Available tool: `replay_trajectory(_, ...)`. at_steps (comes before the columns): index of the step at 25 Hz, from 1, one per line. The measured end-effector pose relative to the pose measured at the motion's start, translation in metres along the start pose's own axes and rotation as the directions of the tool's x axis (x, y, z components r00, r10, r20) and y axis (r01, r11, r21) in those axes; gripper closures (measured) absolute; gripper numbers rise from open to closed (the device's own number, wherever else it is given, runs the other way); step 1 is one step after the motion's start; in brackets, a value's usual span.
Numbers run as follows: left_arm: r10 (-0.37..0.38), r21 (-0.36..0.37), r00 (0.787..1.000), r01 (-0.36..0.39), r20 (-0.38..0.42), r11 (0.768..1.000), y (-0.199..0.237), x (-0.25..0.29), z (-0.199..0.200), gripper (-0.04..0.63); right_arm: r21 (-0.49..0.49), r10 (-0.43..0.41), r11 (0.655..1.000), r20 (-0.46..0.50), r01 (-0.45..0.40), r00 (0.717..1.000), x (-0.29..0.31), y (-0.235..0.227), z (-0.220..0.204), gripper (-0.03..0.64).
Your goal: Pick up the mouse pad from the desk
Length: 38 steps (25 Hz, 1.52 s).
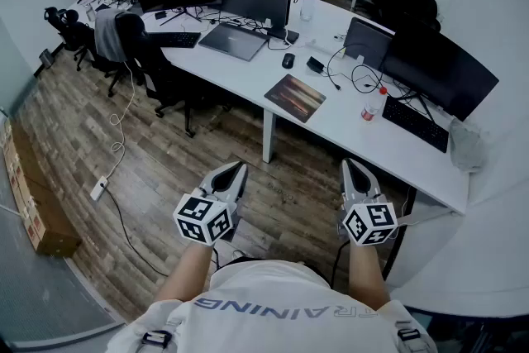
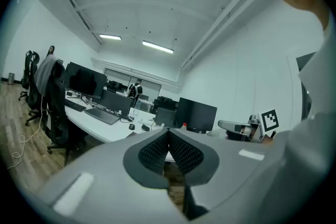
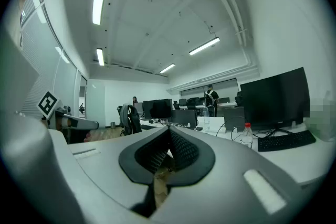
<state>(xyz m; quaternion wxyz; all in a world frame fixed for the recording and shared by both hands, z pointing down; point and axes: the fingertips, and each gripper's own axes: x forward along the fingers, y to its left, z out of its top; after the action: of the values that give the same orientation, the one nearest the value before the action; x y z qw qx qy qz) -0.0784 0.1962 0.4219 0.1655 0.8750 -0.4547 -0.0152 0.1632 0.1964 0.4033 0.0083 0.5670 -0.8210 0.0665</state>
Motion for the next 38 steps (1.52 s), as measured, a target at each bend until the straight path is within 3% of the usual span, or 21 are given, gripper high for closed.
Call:
replay_trajectory(17, -0.007, -0.014, 1.000, 0.007, 0.000, 1.000, 0.015, -0.008, 0.000, 0.595, 0.030, -0.014, 0.999, 0.022, 0.013, 1.000, 0.007, 0.013, -0.001, 0.603)
replay_trajectory(30, 0.016, -0.029, 1.000, -0.016, -0.024, 0.999, 0.087, -0.041, -0.009, 0.595, 0.024, 0.018, 1.000, -0.009, -0.018, 1.000, 0.050, 0.079, -0.025, 0.603)
replay_trajectory(38, 0.011, -0.036, 0.999, -0.012, -0.031, 0.999, 0.110, -0.014, -0.002, 0.595, 0.035, 0.007, 0.999, -0.041, -0.005, 0.999, 0.087, 0.063, -0.029, 0.603)
